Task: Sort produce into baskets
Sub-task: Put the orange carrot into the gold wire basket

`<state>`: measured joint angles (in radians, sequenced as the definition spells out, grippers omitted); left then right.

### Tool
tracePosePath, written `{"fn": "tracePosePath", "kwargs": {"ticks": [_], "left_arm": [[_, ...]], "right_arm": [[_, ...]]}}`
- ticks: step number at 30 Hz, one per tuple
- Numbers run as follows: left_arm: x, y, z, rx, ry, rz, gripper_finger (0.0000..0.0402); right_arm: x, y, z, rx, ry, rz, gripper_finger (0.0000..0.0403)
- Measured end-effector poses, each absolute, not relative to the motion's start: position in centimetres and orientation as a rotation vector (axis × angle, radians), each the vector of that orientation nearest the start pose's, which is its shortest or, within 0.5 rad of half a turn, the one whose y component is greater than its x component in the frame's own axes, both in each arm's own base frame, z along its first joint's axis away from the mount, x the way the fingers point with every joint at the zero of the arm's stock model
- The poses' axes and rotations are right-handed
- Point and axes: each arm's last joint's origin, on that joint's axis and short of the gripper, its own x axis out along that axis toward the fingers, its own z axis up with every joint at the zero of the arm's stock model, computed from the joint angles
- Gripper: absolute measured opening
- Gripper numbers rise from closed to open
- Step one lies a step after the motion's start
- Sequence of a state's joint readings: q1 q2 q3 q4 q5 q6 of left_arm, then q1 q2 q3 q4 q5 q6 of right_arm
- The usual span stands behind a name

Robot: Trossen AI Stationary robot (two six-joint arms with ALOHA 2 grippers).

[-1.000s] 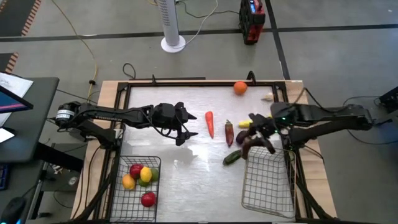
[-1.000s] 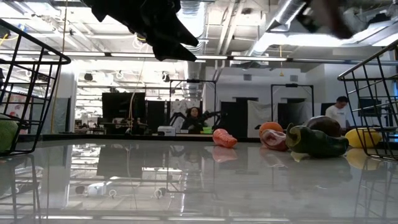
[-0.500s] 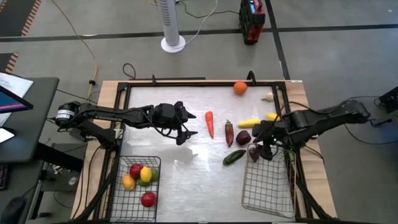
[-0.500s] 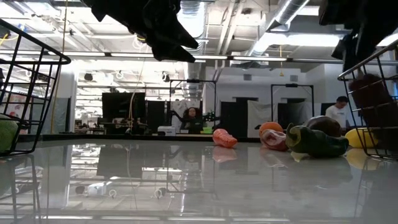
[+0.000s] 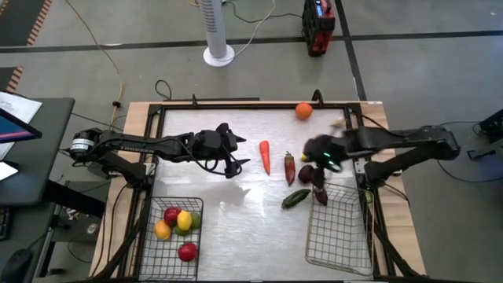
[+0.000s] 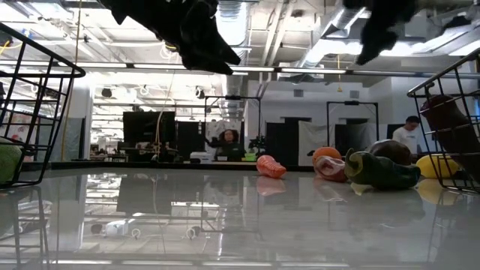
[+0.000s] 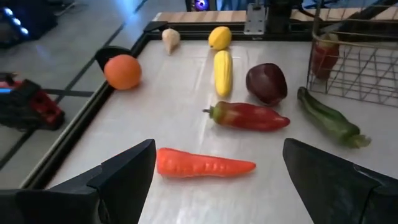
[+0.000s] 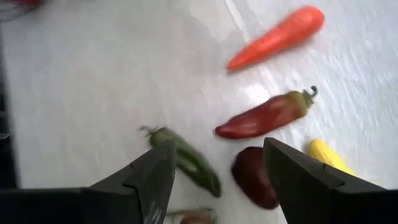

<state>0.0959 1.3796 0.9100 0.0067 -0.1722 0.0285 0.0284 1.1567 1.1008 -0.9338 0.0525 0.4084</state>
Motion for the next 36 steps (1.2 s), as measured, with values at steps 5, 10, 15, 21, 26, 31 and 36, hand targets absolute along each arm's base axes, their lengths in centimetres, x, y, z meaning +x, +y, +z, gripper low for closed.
{"fn": "tracePosePath", "kwargs": {"ticks": [5,10,15,21,26,31,36], "left_arm": [[30.2,3.4,26.0,0.156,0.481,0.243,0.0341],[30.4,3.6,23.7,0.155,0.455,0.219,0.0341],[29.4,2.4,20.2,0.069,0.432,0.163,0.0341],[29.2,0.5,19.7,0.021,0.404,0.194,0.0341],[29.1,-0.8,19.7,0.036,0.402,0.191,0.0341],[28.9,-1.7,19.4,0.044,0.44,0.167,0.0341],[28.6,-2.6,18.8,0.056,0.501,0.142,0.0341]], "right_arm": [[25.3,-4.0,26.2,0.461,1.173,-0.33,0.0265],[27.6,-7.3,22.4,0.535,1.276,-0.422,0.0265],[29.7,-7.9,20.9,0.445,1.311,-0.469,0.0265],[34.1,-6.9,21.8,0.353,1.176,-0.44,0.0265],[36.8,-7.5,19.9,0.362,1.208,-0.447,0.0265],[39.0,-8.0,18.7,0.403,1.189,-0.478,0.0265],[40.0,-8.1,17.7,0.383,1.2,-0.544,0.0265]]}}
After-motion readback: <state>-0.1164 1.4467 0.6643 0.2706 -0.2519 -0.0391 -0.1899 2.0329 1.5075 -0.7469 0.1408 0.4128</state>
